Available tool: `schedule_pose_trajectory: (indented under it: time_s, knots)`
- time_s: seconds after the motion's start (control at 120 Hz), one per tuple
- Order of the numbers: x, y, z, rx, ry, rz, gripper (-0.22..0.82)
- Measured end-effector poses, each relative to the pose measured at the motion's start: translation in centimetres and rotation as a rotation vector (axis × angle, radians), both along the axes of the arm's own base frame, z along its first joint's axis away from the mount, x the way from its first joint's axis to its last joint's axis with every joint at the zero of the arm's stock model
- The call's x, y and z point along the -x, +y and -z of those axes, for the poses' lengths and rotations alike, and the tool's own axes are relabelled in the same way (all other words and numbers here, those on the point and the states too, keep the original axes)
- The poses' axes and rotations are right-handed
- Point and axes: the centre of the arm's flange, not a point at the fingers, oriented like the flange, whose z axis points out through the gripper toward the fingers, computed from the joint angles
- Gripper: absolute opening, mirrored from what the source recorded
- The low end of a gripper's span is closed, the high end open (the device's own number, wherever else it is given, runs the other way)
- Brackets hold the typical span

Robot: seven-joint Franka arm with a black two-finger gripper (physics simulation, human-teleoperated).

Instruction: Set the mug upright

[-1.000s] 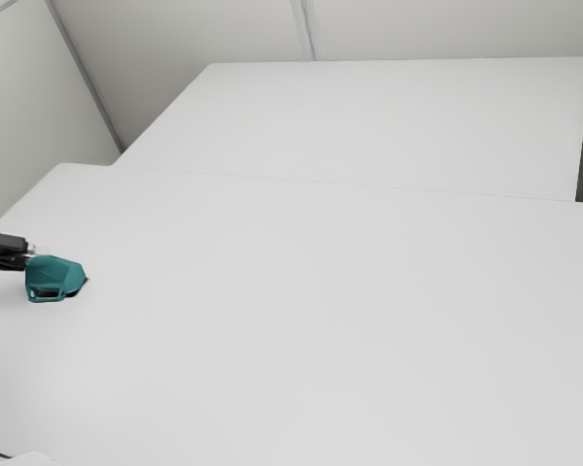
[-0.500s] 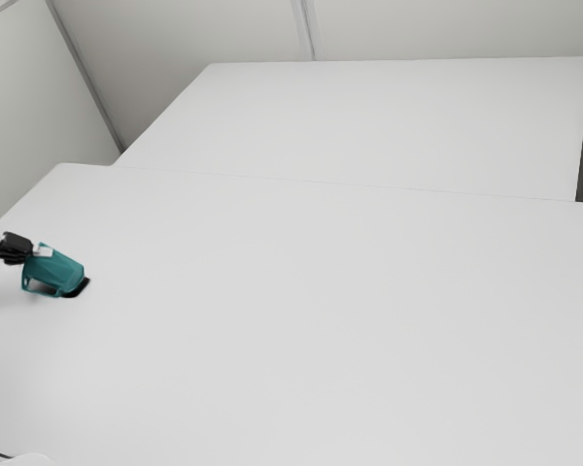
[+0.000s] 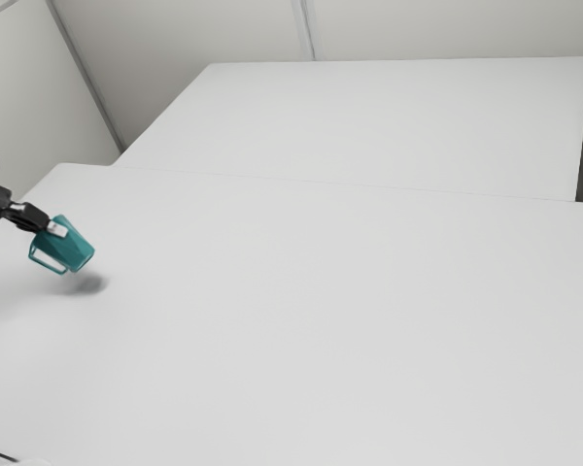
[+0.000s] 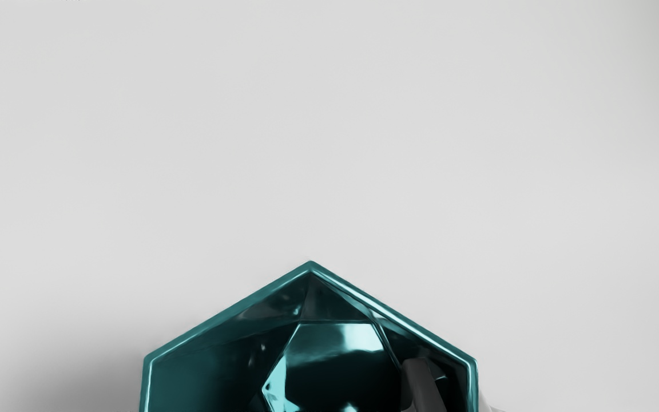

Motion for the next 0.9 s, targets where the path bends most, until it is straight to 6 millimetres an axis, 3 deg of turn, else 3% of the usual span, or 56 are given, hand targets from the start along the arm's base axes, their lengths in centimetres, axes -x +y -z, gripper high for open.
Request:
schedule_pose_trajectory:
  time_s: [0.125,0.4,0.575,0.767,0.9]
  knots:
    - [-2.4,-4.4,-3.1,-0.135,0.055,0.106,-0.16]
    - [-5.4,-13.5,-6.3,-0.381,0.165,0.279,-0.17]
    - [-7.2,-19.4,-6.5,-0.477,0.195,0.348,-0.18]
    - [-6.7,-23.9,-7.1,-0.55,0.206,0.36,-0.18]
    - [-5.9,-26.0,-7.2,-0.585,0.211,0.349,-0.18]
